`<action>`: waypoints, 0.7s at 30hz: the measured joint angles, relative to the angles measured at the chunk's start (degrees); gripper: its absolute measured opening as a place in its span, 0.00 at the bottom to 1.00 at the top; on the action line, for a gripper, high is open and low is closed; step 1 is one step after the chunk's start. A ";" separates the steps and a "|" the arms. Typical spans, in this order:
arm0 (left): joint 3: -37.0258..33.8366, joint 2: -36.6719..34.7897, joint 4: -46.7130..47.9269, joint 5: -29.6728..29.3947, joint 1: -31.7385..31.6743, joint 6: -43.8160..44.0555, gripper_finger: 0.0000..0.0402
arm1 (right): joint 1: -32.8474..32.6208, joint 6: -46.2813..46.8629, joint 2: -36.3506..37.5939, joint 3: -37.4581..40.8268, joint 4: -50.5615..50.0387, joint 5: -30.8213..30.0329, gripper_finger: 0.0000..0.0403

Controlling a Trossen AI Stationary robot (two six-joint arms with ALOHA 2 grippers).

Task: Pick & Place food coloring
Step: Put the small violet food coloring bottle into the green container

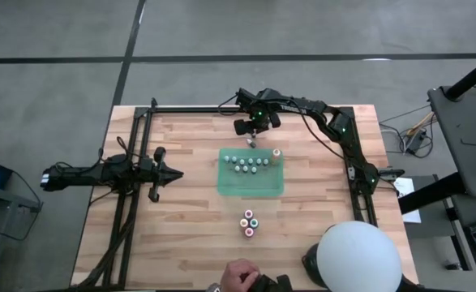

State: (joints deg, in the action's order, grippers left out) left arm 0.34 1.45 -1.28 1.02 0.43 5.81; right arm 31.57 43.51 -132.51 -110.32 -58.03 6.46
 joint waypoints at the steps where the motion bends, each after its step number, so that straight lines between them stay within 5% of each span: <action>1: 0.00 -0.01 0.01 0.01 0.01 -0.01 0.00 | 0.00 0.00 0.00 0.00 0.01 0.02 0.24; 8: 0.01 -0.02 0.02 0.00 0.00 -0.01 0.00 | 0.11 -0.22 0.02 -0.02 -0.01 -0.20 0.15; 21: 0.01 0.00 0.01 0.00 -0.04 0.00 0.00 | 0.09 -6.82 2.83 -1.54 0.41 -0.45 0.16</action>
State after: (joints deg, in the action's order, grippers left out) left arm 0.35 1.45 -1.27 1.02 0.38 5.82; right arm 31.66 36.69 -129.68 -111.86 -57.62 6.01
